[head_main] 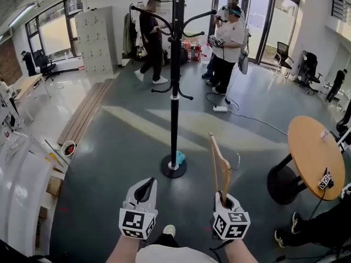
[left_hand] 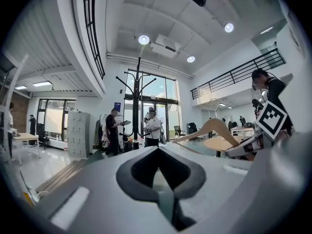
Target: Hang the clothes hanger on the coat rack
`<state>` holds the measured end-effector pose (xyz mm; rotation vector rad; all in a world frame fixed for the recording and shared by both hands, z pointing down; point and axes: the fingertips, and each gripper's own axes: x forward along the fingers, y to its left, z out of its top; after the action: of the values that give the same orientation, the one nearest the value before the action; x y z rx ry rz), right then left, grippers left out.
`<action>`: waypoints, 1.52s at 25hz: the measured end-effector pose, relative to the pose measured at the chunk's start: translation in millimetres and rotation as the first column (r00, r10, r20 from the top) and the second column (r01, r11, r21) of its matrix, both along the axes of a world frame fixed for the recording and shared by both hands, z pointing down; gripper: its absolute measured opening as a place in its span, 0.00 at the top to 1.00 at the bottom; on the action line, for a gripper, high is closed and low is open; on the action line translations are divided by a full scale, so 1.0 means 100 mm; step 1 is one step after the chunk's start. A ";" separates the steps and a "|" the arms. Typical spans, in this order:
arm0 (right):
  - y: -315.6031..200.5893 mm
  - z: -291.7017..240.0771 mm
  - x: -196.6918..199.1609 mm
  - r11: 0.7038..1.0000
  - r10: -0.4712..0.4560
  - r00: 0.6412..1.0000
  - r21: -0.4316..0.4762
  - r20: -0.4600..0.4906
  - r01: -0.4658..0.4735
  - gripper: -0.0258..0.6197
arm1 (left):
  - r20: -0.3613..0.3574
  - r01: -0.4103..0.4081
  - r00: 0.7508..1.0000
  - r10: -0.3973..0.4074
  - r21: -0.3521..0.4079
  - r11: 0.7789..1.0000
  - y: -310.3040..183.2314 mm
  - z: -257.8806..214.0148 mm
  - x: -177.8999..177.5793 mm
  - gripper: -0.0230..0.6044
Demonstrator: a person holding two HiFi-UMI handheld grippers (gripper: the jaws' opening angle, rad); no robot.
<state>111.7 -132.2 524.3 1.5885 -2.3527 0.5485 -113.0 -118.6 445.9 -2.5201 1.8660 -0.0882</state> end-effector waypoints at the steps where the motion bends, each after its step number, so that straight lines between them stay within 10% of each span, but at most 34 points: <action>1: -0.16 -0.03 -0.03 1.000 0.013 1.000 0.008 0.000 -0.013 0.92 | 0.001 -0.008 1.000 0.008 0.007 1.000 -0.13 -0.03 -0.05 0.96; 17: -1.84 -0.27 -0.55 0.998 0.046 0.999 0.050 0.016 -0.046 0.92 | -0.021 0.057 0.998 -0.057 0.008 0.998 -1.46 -0.06 -0.90 0.96; 38: -4.39 -1.35 -0.82 0.957 -0.142 0.989 0.252 -0.029 0.145 0.92 | 0.036 0.128 0.991 -0.129 0.050 0.991 -3.00 -0.21 -0.64 0.96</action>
<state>30.1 -570.7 389.4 1.4959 -2.5893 0.2138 -176.9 -418.4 424.6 -2.3487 1.9893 -0.0924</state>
